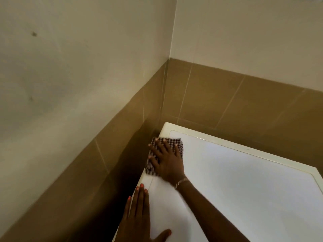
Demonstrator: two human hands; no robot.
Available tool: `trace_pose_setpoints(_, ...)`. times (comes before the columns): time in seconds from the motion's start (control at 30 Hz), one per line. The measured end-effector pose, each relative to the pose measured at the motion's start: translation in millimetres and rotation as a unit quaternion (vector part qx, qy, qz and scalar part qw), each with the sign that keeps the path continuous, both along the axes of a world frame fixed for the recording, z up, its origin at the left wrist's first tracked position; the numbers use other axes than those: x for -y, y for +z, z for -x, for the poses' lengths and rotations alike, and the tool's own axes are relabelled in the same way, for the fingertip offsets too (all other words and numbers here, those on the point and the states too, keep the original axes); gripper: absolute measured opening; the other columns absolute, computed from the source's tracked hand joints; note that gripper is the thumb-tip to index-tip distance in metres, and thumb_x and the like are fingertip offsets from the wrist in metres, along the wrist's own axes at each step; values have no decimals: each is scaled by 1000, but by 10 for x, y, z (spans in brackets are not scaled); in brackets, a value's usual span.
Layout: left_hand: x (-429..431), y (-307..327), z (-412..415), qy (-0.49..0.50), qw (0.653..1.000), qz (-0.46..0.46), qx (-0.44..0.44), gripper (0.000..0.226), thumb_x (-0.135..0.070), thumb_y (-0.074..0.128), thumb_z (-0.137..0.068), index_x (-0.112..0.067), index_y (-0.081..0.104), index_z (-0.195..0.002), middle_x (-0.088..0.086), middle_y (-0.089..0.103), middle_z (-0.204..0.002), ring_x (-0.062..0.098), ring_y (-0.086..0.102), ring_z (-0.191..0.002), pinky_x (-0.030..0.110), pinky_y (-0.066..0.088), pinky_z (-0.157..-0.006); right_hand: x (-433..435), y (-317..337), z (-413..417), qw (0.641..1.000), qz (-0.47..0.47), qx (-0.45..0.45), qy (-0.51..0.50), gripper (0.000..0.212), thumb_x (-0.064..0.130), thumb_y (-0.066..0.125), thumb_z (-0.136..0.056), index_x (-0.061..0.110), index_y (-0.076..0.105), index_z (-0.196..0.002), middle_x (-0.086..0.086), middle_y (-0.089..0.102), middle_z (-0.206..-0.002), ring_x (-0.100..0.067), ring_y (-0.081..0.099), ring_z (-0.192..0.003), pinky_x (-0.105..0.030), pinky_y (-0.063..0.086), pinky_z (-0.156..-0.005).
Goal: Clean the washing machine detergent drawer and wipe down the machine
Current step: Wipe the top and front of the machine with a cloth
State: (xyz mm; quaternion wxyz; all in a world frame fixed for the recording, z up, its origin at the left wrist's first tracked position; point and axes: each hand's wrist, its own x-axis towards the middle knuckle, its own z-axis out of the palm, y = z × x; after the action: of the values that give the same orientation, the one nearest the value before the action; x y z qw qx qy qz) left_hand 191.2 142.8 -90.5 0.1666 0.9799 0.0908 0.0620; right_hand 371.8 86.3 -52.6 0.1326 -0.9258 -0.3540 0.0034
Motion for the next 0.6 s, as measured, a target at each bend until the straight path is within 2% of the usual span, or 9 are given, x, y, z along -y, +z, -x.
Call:
trace_pose_setpoints(0.13,-28,-33,-17,-9,999,-28,18,116,-89,14,-67,-7,-3,-148,3,-9,-157,17,-8,-145,31,0,-115,161,-18,-604,994,6,3,-113,85,64,-6,-71,36,26,-144,7,16,-156,-15,8,-145,-48,3,-115)
trace_pose_setpoints(0.23,-20,-14,3,-11,999,-37,21,116,-88,15,-67,-7,-4,-148,4,-10,-157,19,-9,-145,34,4,-113,429,-39,-482,980,13,19,-200,83,60,-5,-74,31,28,-145,2,19,-156,-20,12,-144,-51,3,-114)
trace_pose_setpoints(0.3,0,-11,10,-6,999,-34,20,116,-88,16,-67,-8,-4,-148,4,-10,-157,19,-10,-145,36,7,-111,442,-71,-155,969,9,45,-243,73,55,8,-82,26,40,-140,-5,34,-150,-27,27,-140,-57,12,-112)
trace_pose_setpoints(0.37,10,-13,4,-4,999,-32,12,116,-88,16,-67,-7,-4,-148,5,-9,-157,20,-9,-145,37,8,-111,332,-80,154,968,-1,69,-241,62,50,22,-87,21,51,-133,-10,47,-140,-33,41,-132,-62,21,-107)
trace_pose_setpoints(0.4,14,-14,4,-3,999,-32,7,116,-88,16,-68,-6,-3,-148,6,-9,-157,20,-8,-145,37,8,-111,262,-82,253,973,-6,62,-221,61,50,21,-88,22,48,-135,-10,45,-142,-33,38,-134,-61,17,-108)
trace_pose_setpoints(0.5,17,-2,1,0,999,-32,7,116,-87,16,-68,-6,-3,-148,6,-8,-157,19,-7,-146,35,5,-114,26,-38,181,992,-3,-4,-129,73,57,-1,-82,31,19,-147,-2,13,-157,-25,3,-145,-51,-14,-110)
trace_pose_setpoints(0.53,14,7,1,-2,999,-31,12,116,-87,16,-68,-6,-3,-148,6,-8,-157,19,-7,-146,34,3,-114,-45,-34,35,994,-1,-6,-109,76,59,-5,-79,33,14,-147,1,8,-157,-22,-2,-145,-50,-16,-110)
trace_pose_setpoints(0.6,8,10,6,-3,999,-36,23,115,-87,17,-68,-7,-2,-148,4,-8,-157,17,-7,-146,32,3,-115,-148,-20,-349,996,-4,-5,-94,77,62,-4,-78,35,16,-147,3,9,-158,-20,0,-145,-51,-10,-113)
